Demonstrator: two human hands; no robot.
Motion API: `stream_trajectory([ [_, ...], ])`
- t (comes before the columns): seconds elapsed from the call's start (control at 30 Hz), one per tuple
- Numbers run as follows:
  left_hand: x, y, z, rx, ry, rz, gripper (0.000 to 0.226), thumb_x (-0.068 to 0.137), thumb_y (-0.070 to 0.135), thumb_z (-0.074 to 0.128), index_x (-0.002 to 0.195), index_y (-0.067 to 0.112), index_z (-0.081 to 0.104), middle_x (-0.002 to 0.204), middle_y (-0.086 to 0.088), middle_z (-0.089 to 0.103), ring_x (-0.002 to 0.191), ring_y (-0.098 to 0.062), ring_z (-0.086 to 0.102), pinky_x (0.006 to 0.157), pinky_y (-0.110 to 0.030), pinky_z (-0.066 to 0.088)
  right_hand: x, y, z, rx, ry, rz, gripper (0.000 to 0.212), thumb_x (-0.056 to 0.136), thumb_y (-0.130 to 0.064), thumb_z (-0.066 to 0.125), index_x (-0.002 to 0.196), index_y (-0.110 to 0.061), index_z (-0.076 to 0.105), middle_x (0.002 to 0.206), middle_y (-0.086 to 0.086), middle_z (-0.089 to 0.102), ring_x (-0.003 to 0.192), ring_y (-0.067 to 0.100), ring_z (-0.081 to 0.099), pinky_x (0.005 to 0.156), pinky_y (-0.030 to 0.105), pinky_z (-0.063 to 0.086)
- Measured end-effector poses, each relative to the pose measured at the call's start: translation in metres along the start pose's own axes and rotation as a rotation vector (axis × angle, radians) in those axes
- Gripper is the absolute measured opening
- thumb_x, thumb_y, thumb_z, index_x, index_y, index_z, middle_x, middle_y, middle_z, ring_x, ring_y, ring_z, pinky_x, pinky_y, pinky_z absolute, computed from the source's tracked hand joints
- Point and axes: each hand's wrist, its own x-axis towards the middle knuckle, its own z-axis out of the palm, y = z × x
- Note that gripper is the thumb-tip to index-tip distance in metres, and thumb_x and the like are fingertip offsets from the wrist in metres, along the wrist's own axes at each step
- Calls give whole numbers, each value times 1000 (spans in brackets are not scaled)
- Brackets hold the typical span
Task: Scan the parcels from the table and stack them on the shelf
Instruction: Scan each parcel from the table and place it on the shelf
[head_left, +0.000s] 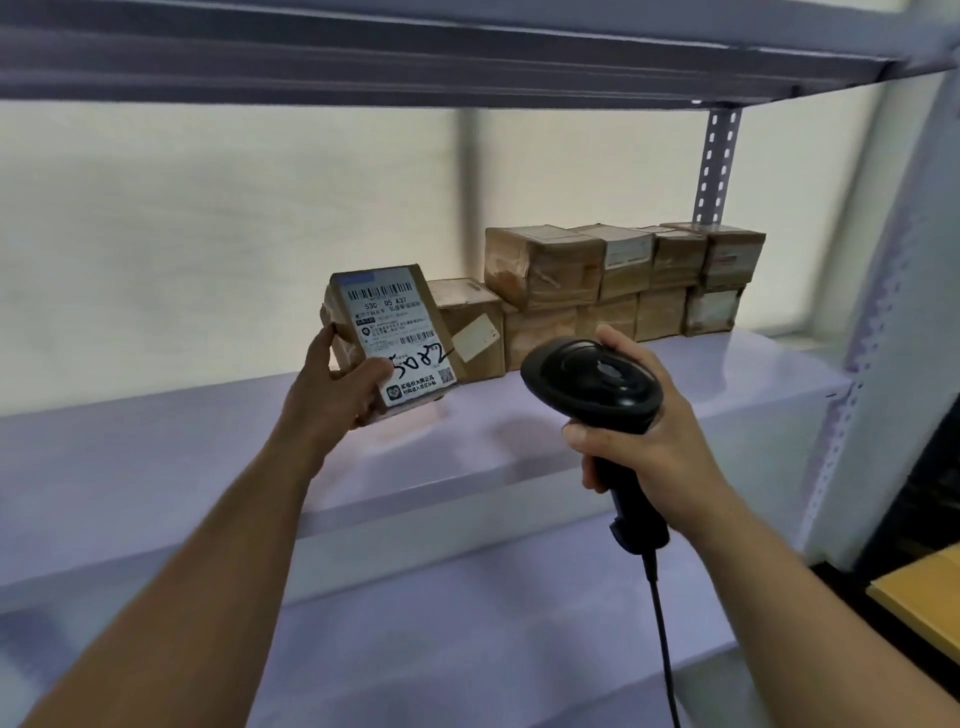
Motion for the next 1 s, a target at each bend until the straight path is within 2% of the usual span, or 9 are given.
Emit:
stream_trajectory([
  [0.13,19,-15,-16,36,36,-99,38,91,36,58,127,41,45,116,-6,66,94,-25,65,71,-37,58,11,4,17,10,-28,2,87,64,-11,79,138,-39,44,115,11,63,55,31,63,54,42,57],
  [0.23,32,-22,-19,121,66,-115,58,94,41,49,147,43,27,133,-6,57,112,-31,59,88,-47,55,17,6,23,14,-36,-1,88,64,-12,79,140,-38,43,119,12,61,55,30,63,53,40,56],
  [0.3,37,-24,-18,175,85,-89,62,96,47,44,151,44,16,144,-5,48,123,-31,53,99,-50,48,20,7,26,19,-44,1,89,64,-12,79,140,-39,43,118,14,61,54,30,63,52,39,56],
  [0.4,37,-25,-13,294,24,-42,72,90,61,51,152,38,22,150,-2,43,131,-27,45,109,-45,38,23,9,29,14,-46,4,88,64,-12,79,138,-41,43,119,14,61,55,28,64,53,38,56],
  [0.5,42,-28,-8,418,-28,-22,82,84,49,69,151,31,27,148,-4,44,131,-27,44,109,-41,37,25,10,30,-5,-51,4,86,64,-12,79,136,-43,43,120,12,60,56,27,64,53,37,57],
  [0.63,59,-27,-1,410,-32,-15,80,85,30,71,152,26,25,148,-5,44,132,-28,42,109,-41,36,28,12,29,-23,-41,6,86,66,-10,81,136,-43,43,123,10,58,57,27,65,53,37,57],
  [0.77,73,-24,13,406,-30,11,80,86,27,70,152,24,23,149,-6,42,133,-28,42,110,-39,35,30,12,24,-31,-26,14,91,63,-13,88,138,-40,43,121,8,60,57,29,64,53,39,58],
  [0.87,81,-26,24,400,-10,17,79,85,28,71,150,23,25,147,-9,45,131,-31,44,107,-39,37,28,10,20,-41,-7,28,90,60,-18,80,139,-40,42,120,6,60,58,29,65,54,40,59],
  [1.0,86,-28,33,412,-5,19,77,87,29,70,149,21,25,146,-11,44,131,-32,44,106,-40,37,25,10,13,-56,6,34,89,65,-12,85,138,-41,43,119,9,60,55,27,64,54,37,58],
])
